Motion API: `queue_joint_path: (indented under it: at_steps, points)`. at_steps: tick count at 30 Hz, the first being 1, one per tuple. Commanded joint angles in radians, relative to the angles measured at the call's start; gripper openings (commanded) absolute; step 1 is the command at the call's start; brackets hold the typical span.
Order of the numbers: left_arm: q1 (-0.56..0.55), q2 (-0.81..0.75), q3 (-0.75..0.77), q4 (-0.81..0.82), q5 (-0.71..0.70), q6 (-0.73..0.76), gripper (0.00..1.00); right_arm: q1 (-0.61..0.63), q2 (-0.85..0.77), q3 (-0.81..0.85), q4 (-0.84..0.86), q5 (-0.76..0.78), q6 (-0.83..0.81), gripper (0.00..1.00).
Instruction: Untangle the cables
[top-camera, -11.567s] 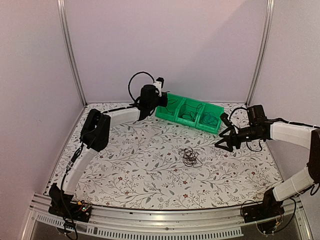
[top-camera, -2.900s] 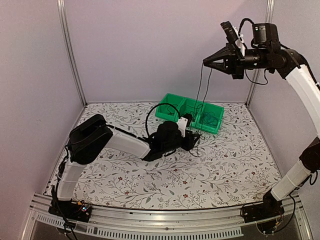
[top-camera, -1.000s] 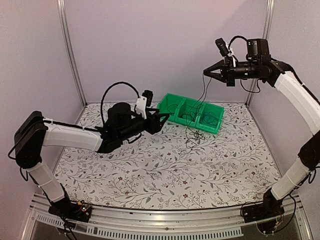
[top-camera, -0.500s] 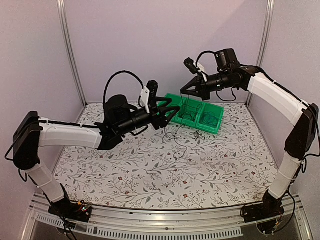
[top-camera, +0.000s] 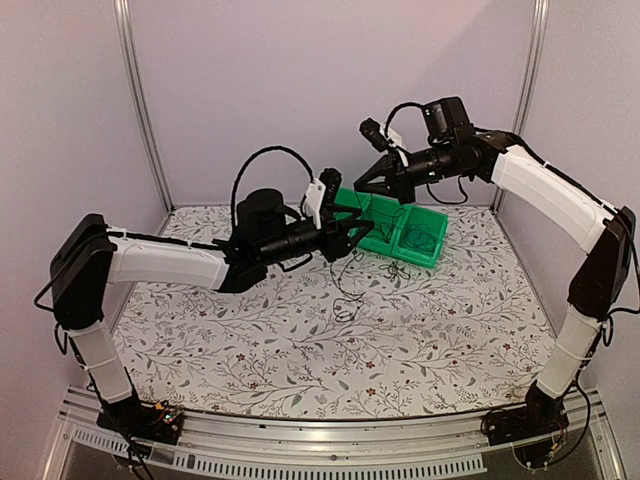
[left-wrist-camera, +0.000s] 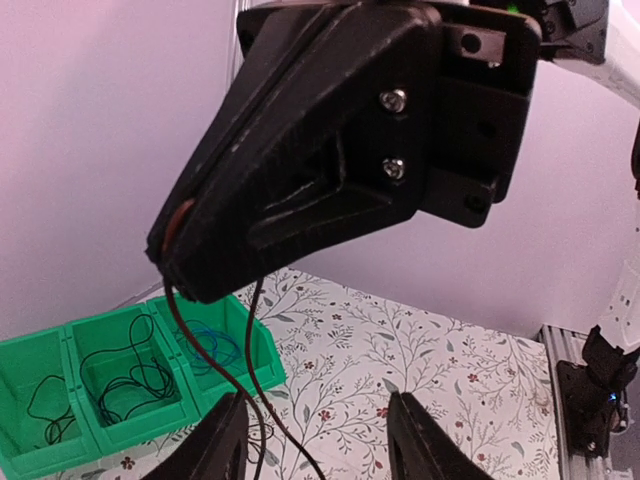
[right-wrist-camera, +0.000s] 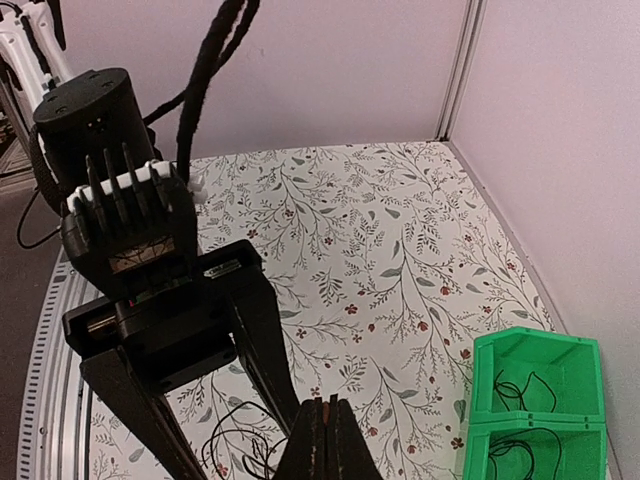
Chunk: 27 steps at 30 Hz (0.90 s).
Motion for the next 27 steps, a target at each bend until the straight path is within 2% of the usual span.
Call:
queue_joint_path:
  at_steps: [1,7,11,18,20,24,27]
  points:
    - [0.021,0.02,0.018,0.017,0.033,-0.042,0.44,0.009,-0.01,0.022,-0.039,-0.029,-0.041,0.0]
    - [0.04,0.048,0.038,0.021,0.075,-0.069,0.3,0.014,-0.016,0.016,-0.052,-0.046,-0.065,0.0]
    - [0.057,0.061,0.048,0.026,0.081,-0.101,0.28,0.015,-0.02,0.018,-0.069,-0.049,-0.084,0.0]
    - [0.078,0.078,0.062,0.032,0.14,-0.107,0.08,0.016,-0.022,0.018,-0.072,-0.042,-0.097,0.0]
    - [0.084,0.081,0.064,0.036,0.148,-0.106,0.01,0.015,-0.019,0.025,-0.07,-0.024,-0.092,0.09]
    - [0.108,0.085,0.085,0.038,0.142,-0.11,0.0,0.01,-0.039,0.043,-0.094,0.034,-0.098,0.35]
    - [0.137,0.099,0.132,0.022,0.132,-0.118,0.0,-0.026,-0.109,-0.013,-0.091,0.059,-0.136,0.53]
